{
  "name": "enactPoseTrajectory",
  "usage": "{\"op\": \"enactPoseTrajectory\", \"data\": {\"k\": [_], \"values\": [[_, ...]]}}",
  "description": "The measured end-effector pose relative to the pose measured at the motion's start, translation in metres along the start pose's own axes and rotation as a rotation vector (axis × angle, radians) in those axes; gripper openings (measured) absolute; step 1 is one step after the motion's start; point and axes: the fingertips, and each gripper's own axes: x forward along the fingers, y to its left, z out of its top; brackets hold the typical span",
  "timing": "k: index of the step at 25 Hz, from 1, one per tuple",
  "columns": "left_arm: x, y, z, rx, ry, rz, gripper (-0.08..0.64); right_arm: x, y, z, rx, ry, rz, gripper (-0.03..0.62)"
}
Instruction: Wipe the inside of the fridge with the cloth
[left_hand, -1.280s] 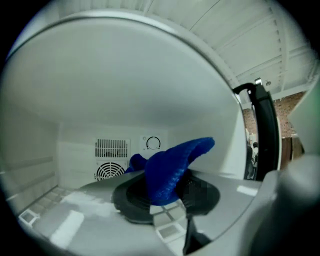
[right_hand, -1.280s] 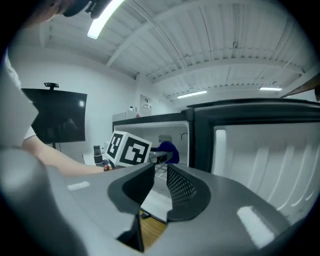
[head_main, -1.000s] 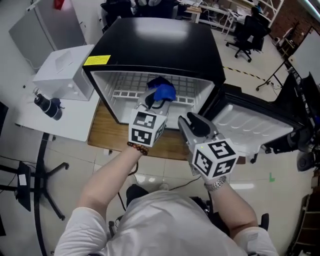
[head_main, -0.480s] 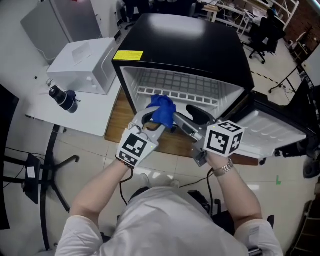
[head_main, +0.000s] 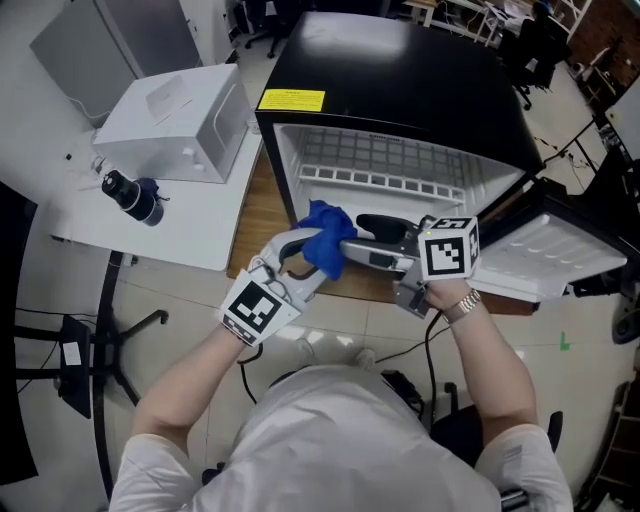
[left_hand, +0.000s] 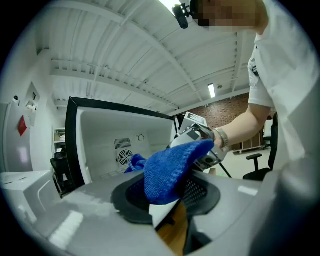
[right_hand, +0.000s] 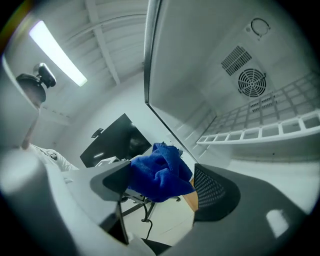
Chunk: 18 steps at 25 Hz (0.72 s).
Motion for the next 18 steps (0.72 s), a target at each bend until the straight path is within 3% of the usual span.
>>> {"op": "enactPoseTrajectory", "data": {"k": [9, 11, 14, 18], "values": [[-0.025, -0.002, -0.022, 0.022, -0.002, -0.121, 0.135, 0.046, 0.015, -0.027, 0.090, 0.054, 0.168, 0.385], [-0.028, 0.001, -0.031, 0.026, 0.021, -0.130, 0.137, 0.054, 0.018, -0.030, 0.082, 0.056, 0.176, 0.317], [-0.027, 0.011, -0.051, 0.032, 0.090, -0.112, 0.147, 0.061, 0.007, -0.032, 0.057, 0.040, 0.110, 0.235], [-0.019, 0.023, -0.083, 0.031, 0.217, -0.060, 0.170, 0.070, -0.019, -0.039, 0.003, 0.037, -0.058, 0.160]]}}
